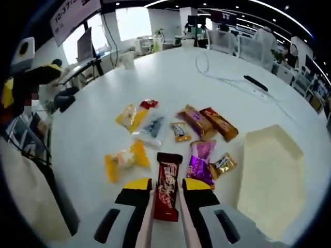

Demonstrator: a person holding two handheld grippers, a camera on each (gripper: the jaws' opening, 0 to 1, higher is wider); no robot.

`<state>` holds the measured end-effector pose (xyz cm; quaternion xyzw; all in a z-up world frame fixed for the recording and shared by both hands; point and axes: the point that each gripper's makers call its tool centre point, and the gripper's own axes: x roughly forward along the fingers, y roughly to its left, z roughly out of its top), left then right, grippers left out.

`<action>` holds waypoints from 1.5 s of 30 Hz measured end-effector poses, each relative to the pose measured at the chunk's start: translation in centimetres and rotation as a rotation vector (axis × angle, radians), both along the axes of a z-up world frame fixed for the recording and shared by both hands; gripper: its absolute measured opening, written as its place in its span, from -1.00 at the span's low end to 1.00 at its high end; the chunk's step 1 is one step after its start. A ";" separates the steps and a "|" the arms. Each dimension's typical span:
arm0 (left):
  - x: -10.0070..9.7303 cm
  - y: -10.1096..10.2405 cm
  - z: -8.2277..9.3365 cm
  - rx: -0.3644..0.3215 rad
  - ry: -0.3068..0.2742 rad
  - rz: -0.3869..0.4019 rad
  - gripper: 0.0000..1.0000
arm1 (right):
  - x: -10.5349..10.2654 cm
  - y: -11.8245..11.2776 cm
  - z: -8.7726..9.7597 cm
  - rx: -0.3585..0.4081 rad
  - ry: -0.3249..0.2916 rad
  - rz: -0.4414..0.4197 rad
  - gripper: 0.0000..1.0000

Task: Place the target food into the container with the food tongs after gripping and lifting it, then release it inside without dropping or visibly crushing the food.

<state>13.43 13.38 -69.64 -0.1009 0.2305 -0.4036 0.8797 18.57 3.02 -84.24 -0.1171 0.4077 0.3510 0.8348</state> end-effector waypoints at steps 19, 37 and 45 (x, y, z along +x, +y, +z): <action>-0.3 -0.4 -0.6 0.005 0.020 -0.024 -0.07 | 0.1 -1.2 3.6 0.076 -0.058 -0.062 -0.54; -0.3 -0.8 -0.5 -0.005 0.020 -0.034 -0.06 | 2.8 -3.1 7.8 0.169 -0.131 -0.197 -0.54; 0.0 -0.6 -0.4 -0.011 0.020 -0.031 -0.04 | 3.3 -4.4 9.2 0.156 -0.192 -0.232 -0.54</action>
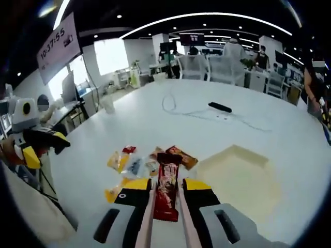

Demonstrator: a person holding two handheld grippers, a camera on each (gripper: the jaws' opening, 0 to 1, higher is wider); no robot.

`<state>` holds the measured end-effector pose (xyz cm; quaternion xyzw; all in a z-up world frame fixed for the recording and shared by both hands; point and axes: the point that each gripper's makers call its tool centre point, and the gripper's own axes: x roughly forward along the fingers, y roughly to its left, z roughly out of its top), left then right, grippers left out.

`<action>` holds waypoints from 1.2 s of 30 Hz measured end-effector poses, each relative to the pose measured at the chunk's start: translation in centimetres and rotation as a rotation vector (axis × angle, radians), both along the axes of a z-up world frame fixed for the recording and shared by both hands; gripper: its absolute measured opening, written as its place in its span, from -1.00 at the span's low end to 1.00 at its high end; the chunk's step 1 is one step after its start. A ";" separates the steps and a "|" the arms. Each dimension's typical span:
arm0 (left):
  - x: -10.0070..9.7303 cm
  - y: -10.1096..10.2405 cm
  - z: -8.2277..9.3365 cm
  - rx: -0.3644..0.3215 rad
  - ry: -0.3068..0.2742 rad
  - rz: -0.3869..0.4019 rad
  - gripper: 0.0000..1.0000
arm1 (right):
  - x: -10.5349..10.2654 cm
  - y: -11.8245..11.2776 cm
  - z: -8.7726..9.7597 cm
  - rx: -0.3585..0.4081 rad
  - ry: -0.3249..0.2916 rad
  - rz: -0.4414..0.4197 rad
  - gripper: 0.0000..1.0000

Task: Place the target food into the container with the food tongs after gripping and lifting it, then release it inside without dropping or visibly crushing the food.

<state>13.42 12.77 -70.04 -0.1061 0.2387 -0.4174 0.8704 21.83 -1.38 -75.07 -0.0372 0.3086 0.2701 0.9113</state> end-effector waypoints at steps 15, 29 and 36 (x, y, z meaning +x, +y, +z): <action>0.1 0.1 0.2 -0.007 0.001 -0.010 -0.04 | 0.8 -1.5 1.4 0.006 -0.028 -0.048 -0.54; -0.1 0.3 0.2 -0.011 -0.001 -0.014 -0.05 | 1.9 -2.4 3.3 0.046 -0.067 -0.103 -0.54; -0.2 0.3 0.2 -0.015 0.000 -0.016 -0.04 | 2.7 -3.5 3.7 0.061 -0.071 -0.140 -0.54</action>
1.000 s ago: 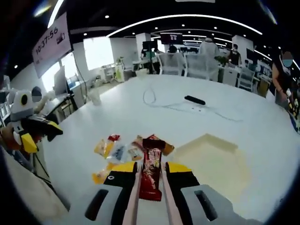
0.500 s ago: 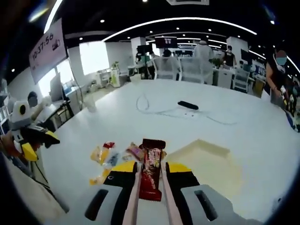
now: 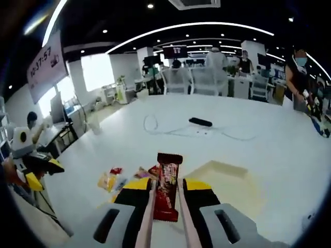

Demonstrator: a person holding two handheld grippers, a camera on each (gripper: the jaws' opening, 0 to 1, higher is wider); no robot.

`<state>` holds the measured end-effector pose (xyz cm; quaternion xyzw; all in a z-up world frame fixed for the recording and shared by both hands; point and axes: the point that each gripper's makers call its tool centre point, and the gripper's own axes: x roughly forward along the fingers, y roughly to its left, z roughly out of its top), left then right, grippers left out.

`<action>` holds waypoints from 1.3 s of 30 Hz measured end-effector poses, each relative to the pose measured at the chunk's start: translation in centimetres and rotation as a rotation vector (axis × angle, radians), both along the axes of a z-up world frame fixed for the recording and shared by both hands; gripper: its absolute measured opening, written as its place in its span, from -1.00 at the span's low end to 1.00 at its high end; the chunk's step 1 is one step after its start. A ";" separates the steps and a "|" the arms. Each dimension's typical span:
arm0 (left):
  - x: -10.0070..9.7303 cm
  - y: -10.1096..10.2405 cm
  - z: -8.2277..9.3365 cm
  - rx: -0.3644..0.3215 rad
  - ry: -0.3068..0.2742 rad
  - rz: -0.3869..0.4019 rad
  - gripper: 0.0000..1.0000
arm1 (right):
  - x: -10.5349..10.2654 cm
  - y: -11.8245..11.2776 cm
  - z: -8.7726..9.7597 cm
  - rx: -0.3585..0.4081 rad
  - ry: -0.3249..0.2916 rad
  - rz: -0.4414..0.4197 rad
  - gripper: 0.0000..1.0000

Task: Place the target food into the container with the food tongs after gripping and lifting it, then release it inside without dropping or visibly crushing the food.

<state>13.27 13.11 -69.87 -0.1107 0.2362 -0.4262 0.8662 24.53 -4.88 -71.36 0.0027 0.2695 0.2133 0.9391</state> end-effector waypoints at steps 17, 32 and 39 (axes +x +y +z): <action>0.0 -0.1 0.1 -0.005 0.000 -0.004 -0.06 | 0.7 -1.8 0.6 0.003 -0.016 -0.048 -0.54; 0.1 -0.3 -0.1 0.001 0.012 -0.033 -0.05 | 1.2 -3.2 1.4 0.020 -0.031 -0.093 -0.53; 0.2 -0.5 -0.1 0.000 0.013 -0.037 -0.05 | 1.3 -3.8 1.3 0.016 -0.031 -0.101 -0.53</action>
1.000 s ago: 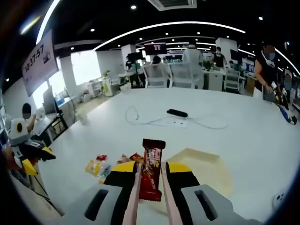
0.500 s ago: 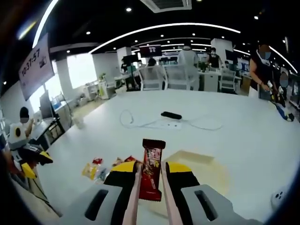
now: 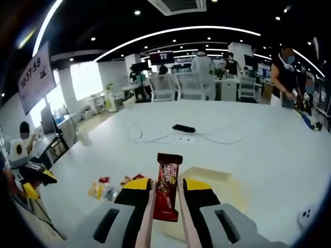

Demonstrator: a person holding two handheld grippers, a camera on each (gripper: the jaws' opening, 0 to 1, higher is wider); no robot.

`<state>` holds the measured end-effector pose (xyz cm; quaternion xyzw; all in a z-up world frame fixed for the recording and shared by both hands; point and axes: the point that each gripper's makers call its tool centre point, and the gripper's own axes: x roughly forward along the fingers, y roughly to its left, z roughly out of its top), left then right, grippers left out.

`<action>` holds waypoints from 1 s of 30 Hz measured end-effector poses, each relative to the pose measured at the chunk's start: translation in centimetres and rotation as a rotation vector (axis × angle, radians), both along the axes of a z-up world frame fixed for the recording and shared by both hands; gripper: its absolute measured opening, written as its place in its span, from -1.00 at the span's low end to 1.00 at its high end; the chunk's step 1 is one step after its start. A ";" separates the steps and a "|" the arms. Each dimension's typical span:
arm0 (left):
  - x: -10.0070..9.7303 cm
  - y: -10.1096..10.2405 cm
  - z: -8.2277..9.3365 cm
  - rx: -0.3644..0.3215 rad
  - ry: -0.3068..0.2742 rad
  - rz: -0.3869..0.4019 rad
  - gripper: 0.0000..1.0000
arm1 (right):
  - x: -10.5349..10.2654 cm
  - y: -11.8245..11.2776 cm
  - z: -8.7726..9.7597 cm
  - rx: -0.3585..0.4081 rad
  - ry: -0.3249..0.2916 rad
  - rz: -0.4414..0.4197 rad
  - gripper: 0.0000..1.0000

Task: Place the target food into the container with the food tongs after gripping and lifting it, then release it inside without dropping or visibly crushing the food.

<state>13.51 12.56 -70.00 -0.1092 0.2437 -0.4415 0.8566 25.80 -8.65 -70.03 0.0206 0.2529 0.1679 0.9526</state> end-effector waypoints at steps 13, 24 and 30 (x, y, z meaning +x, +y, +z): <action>0.9 -0.8 0.4 -0.003 -0.008 -0.017 -0.05 | 0.3 -0.7 0.1 -0.013 0.006 -0.007 -0.53; 0.3 -0.9 0.3 -0.007 -0.009 -0.020 -0.05 | 0.9 -1.1 1.4 -0.020 -0.018 -0.013 -0.53; 0.5 -0.7 0.5 -0.011 -0.008 -0.015 -0.05 | 1.1 -1.2 1.5 -0.020 -0.021 -0.014 -0.53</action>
